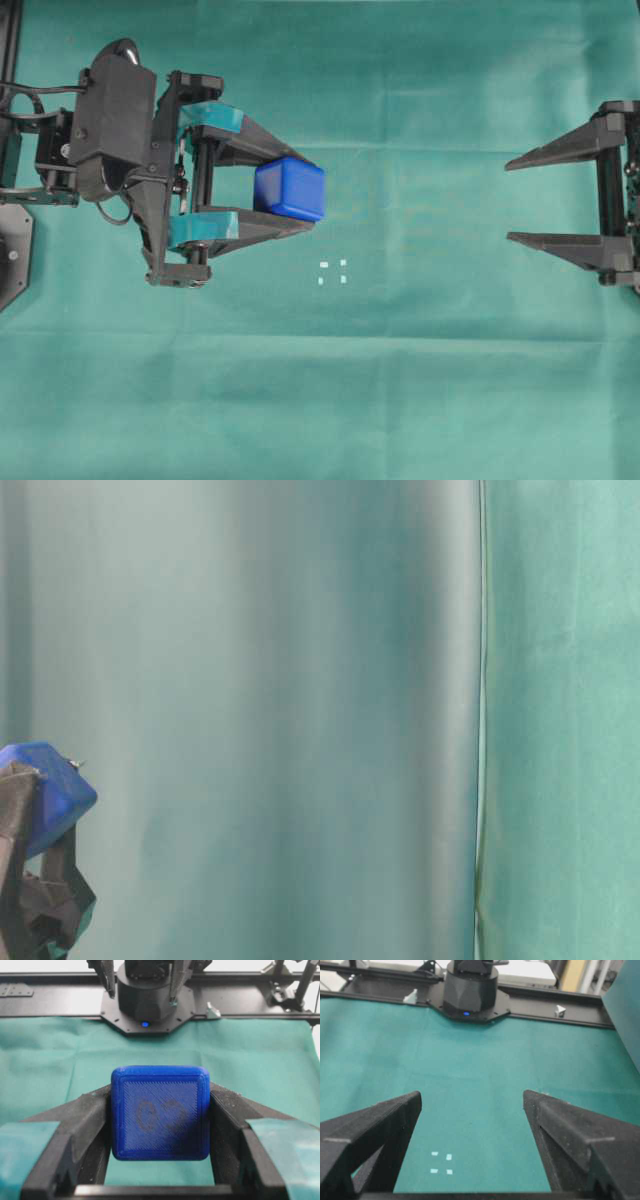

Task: Handover the blue block to the right arm after grasping it with the left arm, then place it in the designated position.
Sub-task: 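Rotate the left gripper to hold the cube up toward the center, then reach the right gripper toward the cube held by the left gripper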

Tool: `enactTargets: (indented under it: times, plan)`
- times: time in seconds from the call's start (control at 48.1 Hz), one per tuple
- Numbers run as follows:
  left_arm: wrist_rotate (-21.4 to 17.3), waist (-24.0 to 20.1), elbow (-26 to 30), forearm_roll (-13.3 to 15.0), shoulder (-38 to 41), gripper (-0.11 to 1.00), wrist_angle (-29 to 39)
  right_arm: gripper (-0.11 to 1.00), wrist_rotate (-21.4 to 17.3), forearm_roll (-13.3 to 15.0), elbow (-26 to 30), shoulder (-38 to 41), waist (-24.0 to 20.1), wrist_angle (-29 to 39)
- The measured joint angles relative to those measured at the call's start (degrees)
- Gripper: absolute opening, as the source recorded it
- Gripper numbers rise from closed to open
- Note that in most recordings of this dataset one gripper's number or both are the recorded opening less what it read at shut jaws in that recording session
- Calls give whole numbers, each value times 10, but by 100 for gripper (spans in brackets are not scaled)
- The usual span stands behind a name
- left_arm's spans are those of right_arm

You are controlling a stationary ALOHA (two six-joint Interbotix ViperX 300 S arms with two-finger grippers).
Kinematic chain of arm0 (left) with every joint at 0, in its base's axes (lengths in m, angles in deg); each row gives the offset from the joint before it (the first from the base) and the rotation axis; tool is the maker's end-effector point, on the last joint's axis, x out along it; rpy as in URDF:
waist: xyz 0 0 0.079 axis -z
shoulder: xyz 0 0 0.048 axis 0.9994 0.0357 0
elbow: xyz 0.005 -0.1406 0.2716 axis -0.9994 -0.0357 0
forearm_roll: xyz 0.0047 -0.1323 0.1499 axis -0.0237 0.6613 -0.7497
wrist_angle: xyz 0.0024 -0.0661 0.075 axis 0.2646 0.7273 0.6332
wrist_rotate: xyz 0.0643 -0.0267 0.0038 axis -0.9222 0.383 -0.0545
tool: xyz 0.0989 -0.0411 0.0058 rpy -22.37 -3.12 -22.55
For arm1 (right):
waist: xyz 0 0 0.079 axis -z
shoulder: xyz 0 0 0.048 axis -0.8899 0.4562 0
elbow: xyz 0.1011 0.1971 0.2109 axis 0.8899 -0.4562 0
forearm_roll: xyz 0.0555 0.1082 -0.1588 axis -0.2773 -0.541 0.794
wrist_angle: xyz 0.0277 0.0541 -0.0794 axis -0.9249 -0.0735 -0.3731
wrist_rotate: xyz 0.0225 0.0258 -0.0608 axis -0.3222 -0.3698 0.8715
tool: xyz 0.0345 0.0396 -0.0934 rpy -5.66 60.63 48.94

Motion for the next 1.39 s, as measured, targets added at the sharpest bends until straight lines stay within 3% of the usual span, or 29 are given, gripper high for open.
enactTargets:
  times: [0.582,0.832,1.103,1.394]
  plan:
    - [-1,-1,0,0,0,46,0,93,4,-1,4,0,0,1]
    - [-1,-1,0,0,0,46,0,93,32,25,32,0,1,13]
    - [-1,-1,0,1,0,46,0,92,110,100,66,0,0,37]
    - [0,-1,-1,0,0,46,0,92,239,239,90,0,1,33]
